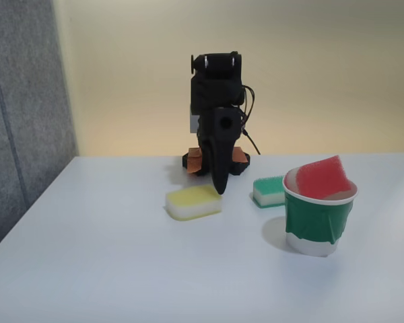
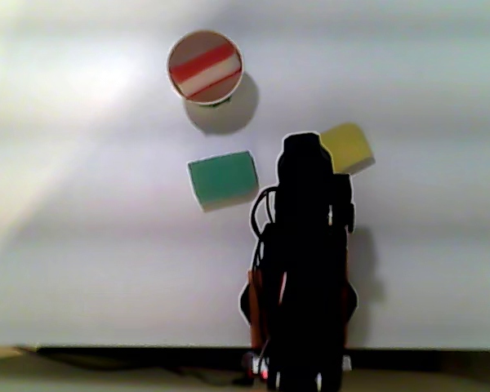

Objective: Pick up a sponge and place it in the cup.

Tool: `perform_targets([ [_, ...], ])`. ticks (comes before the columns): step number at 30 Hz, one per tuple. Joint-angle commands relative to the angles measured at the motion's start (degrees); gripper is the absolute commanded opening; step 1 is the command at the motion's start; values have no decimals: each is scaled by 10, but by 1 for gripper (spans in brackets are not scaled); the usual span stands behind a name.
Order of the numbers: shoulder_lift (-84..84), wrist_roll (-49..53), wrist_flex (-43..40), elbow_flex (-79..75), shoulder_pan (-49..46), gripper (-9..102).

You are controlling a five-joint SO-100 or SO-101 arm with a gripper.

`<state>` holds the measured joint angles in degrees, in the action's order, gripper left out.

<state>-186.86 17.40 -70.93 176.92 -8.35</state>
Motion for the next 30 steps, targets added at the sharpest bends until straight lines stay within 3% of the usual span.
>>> perform_targets([
  [1, -2, 7, -39, 2, -1, 0],
  [5, -2, 3, -76, 3, 1, 0],
  [30, -2, 0, -76, 3, -1, 0],
])
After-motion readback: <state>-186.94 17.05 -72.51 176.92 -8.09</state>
